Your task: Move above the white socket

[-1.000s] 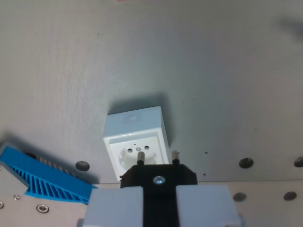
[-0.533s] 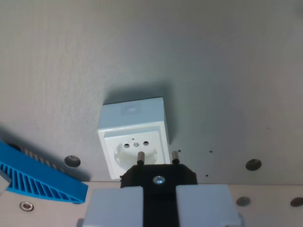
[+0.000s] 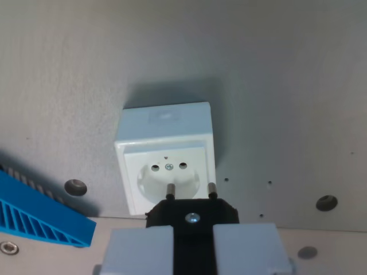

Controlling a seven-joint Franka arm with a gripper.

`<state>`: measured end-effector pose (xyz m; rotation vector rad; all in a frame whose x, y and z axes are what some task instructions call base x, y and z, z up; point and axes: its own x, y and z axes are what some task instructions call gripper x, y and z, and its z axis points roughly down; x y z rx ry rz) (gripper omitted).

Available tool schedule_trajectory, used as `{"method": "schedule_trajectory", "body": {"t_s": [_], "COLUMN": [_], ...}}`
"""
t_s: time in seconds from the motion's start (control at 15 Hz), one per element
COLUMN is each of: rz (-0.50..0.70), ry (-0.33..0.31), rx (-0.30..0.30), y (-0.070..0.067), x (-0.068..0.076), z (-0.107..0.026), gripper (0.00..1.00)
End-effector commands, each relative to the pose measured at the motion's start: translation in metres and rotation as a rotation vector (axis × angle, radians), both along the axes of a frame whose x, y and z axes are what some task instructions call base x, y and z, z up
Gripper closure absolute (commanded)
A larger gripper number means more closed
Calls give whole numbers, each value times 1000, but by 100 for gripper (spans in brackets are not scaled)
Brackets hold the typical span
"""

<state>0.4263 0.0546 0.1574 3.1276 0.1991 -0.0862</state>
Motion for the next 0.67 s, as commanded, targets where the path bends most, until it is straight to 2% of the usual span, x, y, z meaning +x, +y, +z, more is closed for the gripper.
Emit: {"method": "schedule_trajectory", "body": {"t_s": [0.07,0.67], "rz": [87,110], "ry": [-146,-126], "rx": [4,-1], "y": [1,7], "x": [-17,-33], "z": [-6,-33], "gripper": [100,100]}}
